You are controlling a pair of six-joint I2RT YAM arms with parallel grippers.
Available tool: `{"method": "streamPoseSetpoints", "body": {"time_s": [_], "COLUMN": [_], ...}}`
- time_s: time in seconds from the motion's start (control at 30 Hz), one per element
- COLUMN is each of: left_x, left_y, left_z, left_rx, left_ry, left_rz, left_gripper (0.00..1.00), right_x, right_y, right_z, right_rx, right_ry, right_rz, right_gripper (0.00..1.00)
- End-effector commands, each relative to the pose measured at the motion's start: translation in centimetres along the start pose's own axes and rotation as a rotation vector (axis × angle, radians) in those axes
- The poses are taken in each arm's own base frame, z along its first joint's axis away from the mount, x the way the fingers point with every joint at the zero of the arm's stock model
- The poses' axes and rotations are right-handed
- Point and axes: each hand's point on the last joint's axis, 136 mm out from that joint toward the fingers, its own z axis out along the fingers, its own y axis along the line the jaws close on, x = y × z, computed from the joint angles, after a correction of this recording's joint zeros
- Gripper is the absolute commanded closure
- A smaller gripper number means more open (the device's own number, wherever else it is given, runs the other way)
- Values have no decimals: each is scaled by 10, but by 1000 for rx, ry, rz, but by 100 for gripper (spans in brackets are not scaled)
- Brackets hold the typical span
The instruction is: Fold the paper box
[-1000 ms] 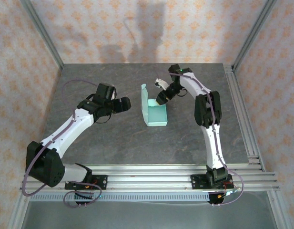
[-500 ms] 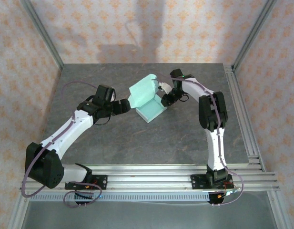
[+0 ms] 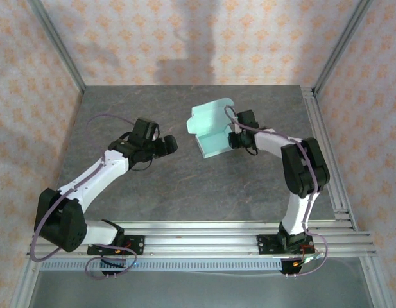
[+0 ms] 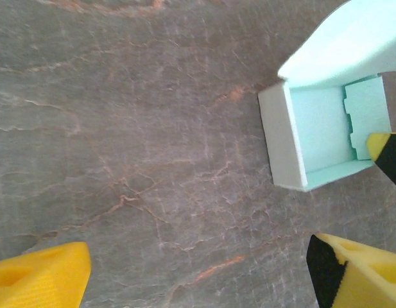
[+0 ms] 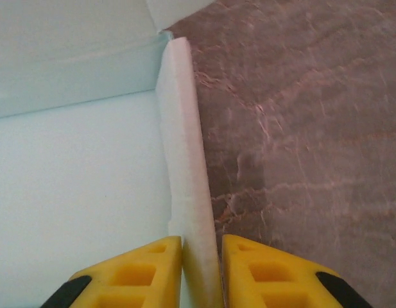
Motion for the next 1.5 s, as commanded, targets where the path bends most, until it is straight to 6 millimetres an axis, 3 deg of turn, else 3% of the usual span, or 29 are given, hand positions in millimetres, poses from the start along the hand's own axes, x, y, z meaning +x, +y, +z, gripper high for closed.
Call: {"method": "streamPoseSetpoints", "body": {"time_s": [0.0,0.2,0.4,0.47,0.63,0.87,1.03,1.17,1.47], "left_x": [3,13,3,-2,1,12,19,25,20], "left_y": [-3,-22,-48,-57,-71,-69,-64,-58,-57], "left_z": [11,36,63,70,96,130,144,151,139], "left_rx": [-10,17,30,38,55,48,34,16,16], "left_ry": [-1,78,135,139,181,236,261,272,246], "left_rz": [-7,3,57,70,71,51,45,42,62], "left_gripper": [12,23,26,28,42,48,56,58,59], "right_x": [-25,-10,-19,-23,-32,-23,-14,-11,-14], "right_y": [3,6,6,7,7,17,17,15,2], "right_z": [-22,-39,-49,-51,-51,-39,-33,-30,-28], "right_rx": [87,139,134,86,-40,-97,-106,-101,-69], "right_ry": [-205,-268,-262,-252,-220,-135,-92,-76,-56], "right_rz": [114,132,97,122,174,117,86,86,101], "right_gripper": [76,75,46,42,43,47,58,68,67]}}
